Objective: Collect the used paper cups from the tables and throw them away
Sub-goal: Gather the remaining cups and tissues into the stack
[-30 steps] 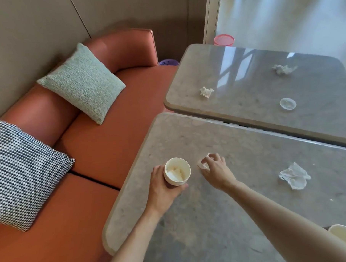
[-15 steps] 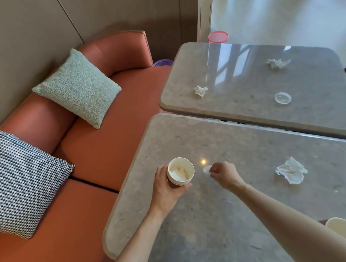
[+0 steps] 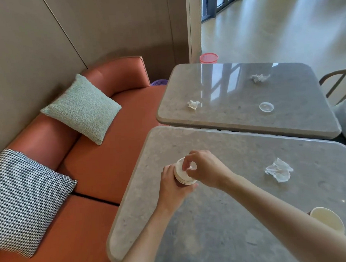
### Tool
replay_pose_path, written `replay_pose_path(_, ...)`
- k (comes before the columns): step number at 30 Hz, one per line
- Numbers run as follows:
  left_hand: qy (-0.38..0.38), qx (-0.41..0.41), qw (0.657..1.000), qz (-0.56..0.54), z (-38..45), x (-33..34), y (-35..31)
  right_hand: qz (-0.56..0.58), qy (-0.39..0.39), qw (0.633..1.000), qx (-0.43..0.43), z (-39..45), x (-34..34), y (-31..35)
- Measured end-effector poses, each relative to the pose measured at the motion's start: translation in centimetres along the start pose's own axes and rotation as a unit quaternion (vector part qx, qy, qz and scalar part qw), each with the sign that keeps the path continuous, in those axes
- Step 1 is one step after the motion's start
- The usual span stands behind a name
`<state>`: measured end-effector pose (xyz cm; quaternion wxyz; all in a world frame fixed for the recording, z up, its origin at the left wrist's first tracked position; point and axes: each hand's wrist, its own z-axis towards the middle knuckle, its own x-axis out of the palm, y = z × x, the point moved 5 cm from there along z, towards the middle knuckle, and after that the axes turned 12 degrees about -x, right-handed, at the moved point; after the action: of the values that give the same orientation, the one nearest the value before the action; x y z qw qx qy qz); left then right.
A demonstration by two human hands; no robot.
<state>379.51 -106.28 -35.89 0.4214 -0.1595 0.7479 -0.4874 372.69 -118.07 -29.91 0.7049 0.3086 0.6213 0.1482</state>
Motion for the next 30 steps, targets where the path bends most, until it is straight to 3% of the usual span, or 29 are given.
replay_pose_path(3, -0.006, 0.031, 0.999, 0.001, -0.6, -0.4, -1.3, -0.052, 0.062, 0.996, 0.034, -0.8, -0.3, 0.4)
replay_pose_path(7, -0.016, 0.078, 0.997, 0.006, -1.8, -0.7, -2.9, -0.02, 0.144, 0.987, 0.072, -2.3, -0.4, 1.5)
replay_pose_path(13, -0.019, 0.114, 0.993, 0.015, -3.7, -0.7, -3.9, -0.042, 0.21, 0.973, 0.088, -3.9, -0.5, 3.1)
replay_pose_path(16, -0.013, 0.098, 0.995, 0.008, -4.3, -0.7, -3.5, -0.066, 0.171, 0.98, 0.08, -4.4, -0.9, 3.6)
replay_pose_path(26, 0.002, 0.009, 1.0, -0.001, -6.1, -2.1, -0.7, -0.077, -0.074, 0.994, -0.002, -6.7, -2.5, 6.6)
replay_pose_path(30, 0.015, 0.009, 1.0, -0.009, -7.2, -2.3, 0.3, -0.082, -0.031, 0.996, -0.033, -7.8, -0.4, 6.8)
